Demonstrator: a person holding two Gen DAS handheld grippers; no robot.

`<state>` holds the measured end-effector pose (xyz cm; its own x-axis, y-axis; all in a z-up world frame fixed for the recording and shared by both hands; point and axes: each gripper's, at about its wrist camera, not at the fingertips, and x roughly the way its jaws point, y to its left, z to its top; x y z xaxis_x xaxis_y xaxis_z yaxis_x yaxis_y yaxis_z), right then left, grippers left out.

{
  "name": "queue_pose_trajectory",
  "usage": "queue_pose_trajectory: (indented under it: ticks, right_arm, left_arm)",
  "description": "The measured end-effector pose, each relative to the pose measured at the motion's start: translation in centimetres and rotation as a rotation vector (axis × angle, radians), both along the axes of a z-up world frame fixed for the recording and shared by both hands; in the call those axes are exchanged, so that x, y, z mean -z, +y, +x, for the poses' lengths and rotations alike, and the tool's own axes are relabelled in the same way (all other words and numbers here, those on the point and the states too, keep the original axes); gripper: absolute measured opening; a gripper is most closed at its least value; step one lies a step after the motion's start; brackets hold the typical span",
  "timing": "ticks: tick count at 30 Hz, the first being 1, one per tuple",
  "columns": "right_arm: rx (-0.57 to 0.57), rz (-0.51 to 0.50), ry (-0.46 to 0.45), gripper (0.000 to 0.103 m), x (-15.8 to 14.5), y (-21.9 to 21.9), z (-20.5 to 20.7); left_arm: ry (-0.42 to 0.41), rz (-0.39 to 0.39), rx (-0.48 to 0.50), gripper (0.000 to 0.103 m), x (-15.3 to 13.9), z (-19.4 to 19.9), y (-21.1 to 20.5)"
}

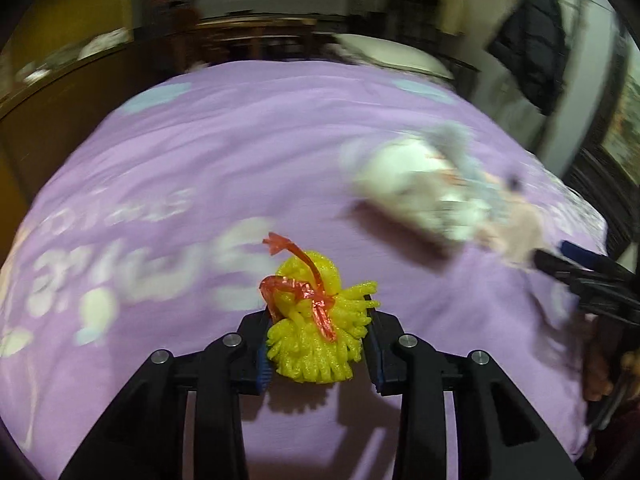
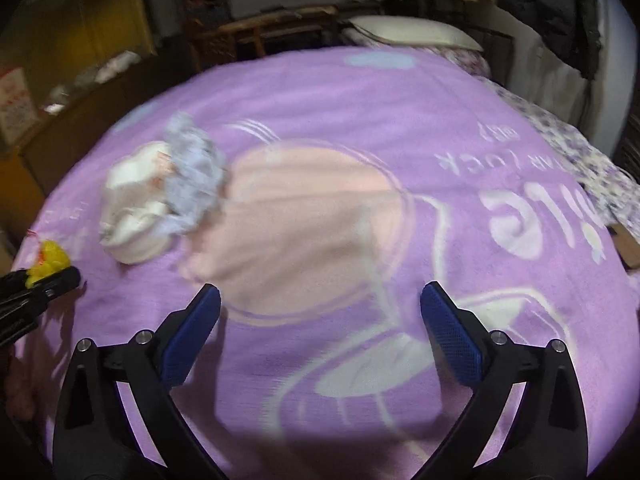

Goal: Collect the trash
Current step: 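Grasp the yellow spiky ball with the left tool while the right tool grasps the crumpled tissue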

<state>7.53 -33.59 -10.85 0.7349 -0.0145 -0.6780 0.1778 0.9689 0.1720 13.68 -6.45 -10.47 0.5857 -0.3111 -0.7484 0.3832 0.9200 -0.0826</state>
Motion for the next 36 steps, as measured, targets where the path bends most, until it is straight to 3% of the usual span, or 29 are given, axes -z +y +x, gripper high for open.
queue_pose_trajectory:
  ticks: [6,10,13,18,20,22,24,27,31,36]
  right_arm:
    - [-0.048,0.016,-0.103,0.093,-2.1,2.0,1.9]
    - [-0.058,0.08,-0.089,0.076,-2.3,1.9,5.0]
    - [-0.065,0.159,-0.055,0.068,-1.7,1.6,7.2]
    - [-0.08,0.195,-0.03,0.067,-0.4,2.0,8.8]
    - [-0.086,0.213,-0.012,0.051,0.2,2.0,9.1]
    - [-0.079,0.233,-0.024,0.022,0.3,1.6,8.9]
    - [-0.06,0.241,-0.04,0.015,0.2,1.4,8.5]
    - [-0.029,0.231,-0.129,0.013,-0.7,1.1,6.9]
    - [-0.005,0.169,-0.217,0.013,-2.1,1.4,5.4]
    - [-0.017,0.116,-0.241,0.013,-3.2,2.3,4.2]
  left_arm:
    - [0.006,-0.029,-0.092,0.038,1.0,1.0,2.5]
    - [-0.027,0.005,-0.08,0.044,1.0,0.5,1.8]
    - [-0.017,-0.017,-0.059,0.05,1.0,0.5,1.9]
    - [-0.014,-0.021,-0.041,0.057,1.2,0.4,1.6]
    - [-0.014,-0.019,-0.034,0.059,1.3,0.4,1.5]
    - [-0.013,-0.022,-0.034,0.059,1.3,0.5,1.6]
    - [-0.012,-0.028,-0.034,0.059,1.4,0.5,1.7]
    - [-0.011,-0.047,-0.036,0.058,1.3,0.6,1.8]
    - [-0.008,-0.077,-0.063,0.044,1.2,0.7,2.4]
    - [0.008,-0.142,-0.047,0.034,0.3,0.5,2.9]
